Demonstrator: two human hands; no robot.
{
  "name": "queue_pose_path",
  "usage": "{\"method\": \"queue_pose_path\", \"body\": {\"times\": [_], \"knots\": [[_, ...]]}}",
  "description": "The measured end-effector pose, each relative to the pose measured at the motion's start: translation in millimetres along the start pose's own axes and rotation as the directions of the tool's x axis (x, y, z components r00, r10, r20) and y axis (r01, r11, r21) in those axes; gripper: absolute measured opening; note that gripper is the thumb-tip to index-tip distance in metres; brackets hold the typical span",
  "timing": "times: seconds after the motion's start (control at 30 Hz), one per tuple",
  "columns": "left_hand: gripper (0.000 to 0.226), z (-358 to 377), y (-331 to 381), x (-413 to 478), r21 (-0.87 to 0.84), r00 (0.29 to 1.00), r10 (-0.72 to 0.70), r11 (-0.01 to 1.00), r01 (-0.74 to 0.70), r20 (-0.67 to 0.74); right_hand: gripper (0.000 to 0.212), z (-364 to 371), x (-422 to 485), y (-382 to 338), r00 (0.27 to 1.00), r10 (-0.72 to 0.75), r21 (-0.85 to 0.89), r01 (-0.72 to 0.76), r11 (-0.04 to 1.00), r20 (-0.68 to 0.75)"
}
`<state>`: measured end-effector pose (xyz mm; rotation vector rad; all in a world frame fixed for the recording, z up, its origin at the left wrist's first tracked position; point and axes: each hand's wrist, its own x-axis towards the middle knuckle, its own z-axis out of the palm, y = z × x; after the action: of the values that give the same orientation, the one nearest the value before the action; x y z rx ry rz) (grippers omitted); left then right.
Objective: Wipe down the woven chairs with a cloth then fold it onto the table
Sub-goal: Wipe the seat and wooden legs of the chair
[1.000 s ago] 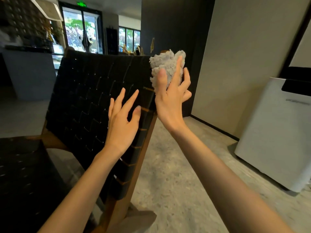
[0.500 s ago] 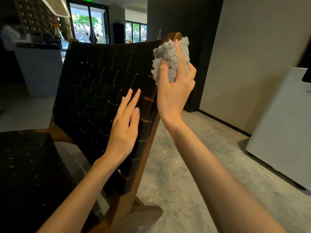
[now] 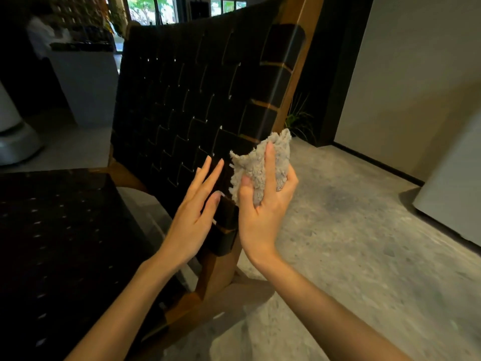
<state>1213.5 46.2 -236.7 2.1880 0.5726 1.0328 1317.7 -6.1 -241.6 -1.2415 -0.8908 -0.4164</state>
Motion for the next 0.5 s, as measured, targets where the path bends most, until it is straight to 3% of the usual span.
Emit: {"method": "queue_pose_path", "body": {"times": [0.23,0.4,0.5], "knots": [[0.055,-9.0,-27.0,-40.7,0.039,0.984,-0.078,0.997,0.073,0.158,0.06,-13.3,-71.0,27.9,0.975,0.014,-0.085,0.005,0.996,0.22],[0.057,-12.3,-33.9,-61.7,0.137,0.98,-0.102,0.987,0.079,0.17,0.061,-31.9,-114.1,43.3,0.911,0.028,-0.16,0.041,0.986,0.41],[0.061,-23.1,-40.3,-75.5,0.294,0.982,-0.119,0.953,0.071,0.146,0.067,-56.0,-119.1,46.2,0.873,-0.017,-0.209,0.136,0.969,0.488]]}}
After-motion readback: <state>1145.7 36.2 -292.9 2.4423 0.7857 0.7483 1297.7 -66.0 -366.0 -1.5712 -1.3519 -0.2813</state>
